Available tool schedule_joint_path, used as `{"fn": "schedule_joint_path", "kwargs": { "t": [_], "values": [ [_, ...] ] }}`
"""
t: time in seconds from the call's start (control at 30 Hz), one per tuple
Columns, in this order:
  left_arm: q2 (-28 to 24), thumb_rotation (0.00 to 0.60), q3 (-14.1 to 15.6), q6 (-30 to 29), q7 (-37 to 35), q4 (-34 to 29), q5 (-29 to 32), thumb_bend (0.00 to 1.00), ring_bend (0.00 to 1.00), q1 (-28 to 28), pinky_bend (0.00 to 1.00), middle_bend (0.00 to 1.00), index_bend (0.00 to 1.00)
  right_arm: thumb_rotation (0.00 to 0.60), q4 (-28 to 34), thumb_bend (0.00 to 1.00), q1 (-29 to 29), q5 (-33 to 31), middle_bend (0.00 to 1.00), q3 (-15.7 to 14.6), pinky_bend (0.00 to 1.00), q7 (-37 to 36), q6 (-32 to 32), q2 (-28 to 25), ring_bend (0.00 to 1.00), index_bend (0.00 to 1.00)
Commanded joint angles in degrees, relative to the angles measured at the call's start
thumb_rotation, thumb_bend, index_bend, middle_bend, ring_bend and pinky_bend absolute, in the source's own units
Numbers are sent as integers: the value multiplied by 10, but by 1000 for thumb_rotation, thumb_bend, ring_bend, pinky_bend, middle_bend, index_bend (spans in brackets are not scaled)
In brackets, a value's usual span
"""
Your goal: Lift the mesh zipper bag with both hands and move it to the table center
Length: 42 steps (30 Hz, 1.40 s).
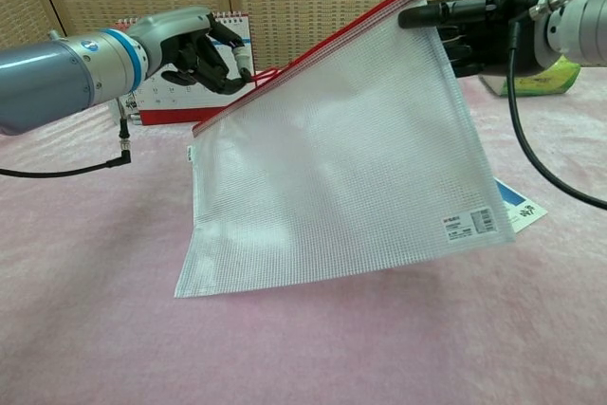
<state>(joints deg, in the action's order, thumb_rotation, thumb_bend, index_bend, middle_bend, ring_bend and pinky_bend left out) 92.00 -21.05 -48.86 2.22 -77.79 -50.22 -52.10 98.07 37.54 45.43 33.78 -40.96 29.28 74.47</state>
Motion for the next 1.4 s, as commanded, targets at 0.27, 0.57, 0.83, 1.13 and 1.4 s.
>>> {"fn": "schedule_joint_path", "kwargs": {
  "t": [0.27,0.57,0.83,1.13,1.4],
  "values": [
    [-49,600,17,11,7,18,13,639,953,25,1000,978,857,600,-27,753,-29,8,962,18,1000,-40,-22,-30,933,709],
    [-85,600,25,14,-6,24,13,640,953,48,1000,978,857,600,-54,753,-44,20,962,24,1000,-64,-34,-40,933,709],
    [-106,600,30,53,-46,22,-8,53,916,56,1000,926,131,600,-71,196,-44,71,945,3,1000,-37,-34,-41,932,284],
    [-103,596,19,-11,-142,38,-113,0,902,87,1000,894,0,600,-76,0,-46,103,897,-50,1000,72,62,-49,919,0],
    [-137,600,59,-141,-61,10,-175,0,595,149,795,546,0,600,-100,0,-100,291,719,-139,865,252,242,-69,754,16]
  ]
}}
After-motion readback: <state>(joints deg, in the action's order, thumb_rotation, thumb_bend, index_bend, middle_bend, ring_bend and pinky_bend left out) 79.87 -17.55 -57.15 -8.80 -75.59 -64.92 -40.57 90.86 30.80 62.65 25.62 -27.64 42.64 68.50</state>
